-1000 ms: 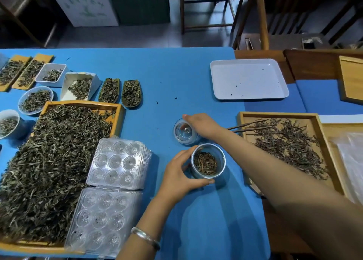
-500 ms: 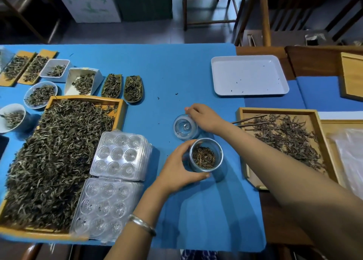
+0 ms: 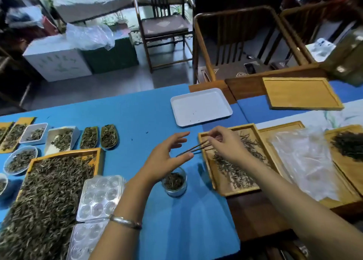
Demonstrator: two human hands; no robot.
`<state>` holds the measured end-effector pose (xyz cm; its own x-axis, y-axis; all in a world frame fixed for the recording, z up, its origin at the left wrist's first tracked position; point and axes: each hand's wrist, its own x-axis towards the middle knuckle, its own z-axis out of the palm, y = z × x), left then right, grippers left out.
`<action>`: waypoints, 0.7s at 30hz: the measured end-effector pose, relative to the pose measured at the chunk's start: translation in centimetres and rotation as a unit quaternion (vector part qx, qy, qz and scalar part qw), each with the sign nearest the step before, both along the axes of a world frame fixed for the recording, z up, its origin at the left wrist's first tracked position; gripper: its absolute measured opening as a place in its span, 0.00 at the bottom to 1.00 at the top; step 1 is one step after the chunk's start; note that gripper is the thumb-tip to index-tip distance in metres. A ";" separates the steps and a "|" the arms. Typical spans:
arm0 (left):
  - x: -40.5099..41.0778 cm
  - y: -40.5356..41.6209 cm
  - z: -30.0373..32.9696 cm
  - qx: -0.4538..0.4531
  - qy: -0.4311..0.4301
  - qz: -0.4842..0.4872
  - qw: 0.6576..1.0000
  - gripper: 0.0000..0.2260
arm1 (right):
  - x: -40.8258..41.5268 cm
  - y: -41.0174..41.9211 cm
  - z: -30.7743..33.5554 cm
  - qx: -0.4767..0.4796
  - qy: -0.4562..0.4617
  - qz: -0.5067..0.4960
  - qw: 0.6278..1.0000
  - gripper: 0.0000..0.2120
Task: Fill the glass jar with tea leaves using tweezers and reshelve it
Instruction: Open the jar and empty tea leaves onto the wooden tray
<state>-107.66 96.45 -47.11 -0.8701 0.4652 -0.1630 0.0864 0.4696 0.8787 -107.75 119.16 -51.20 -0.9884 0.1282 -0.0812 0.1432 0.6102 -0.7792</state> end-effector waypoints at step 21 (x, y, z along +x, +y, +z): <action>-3.4 35.0 -8.0 -0.260 0.189 -0.326 0.889 0.22 | 17.1 26.6 -4.5 0.236 -0.122 -0.138 0.954 0.16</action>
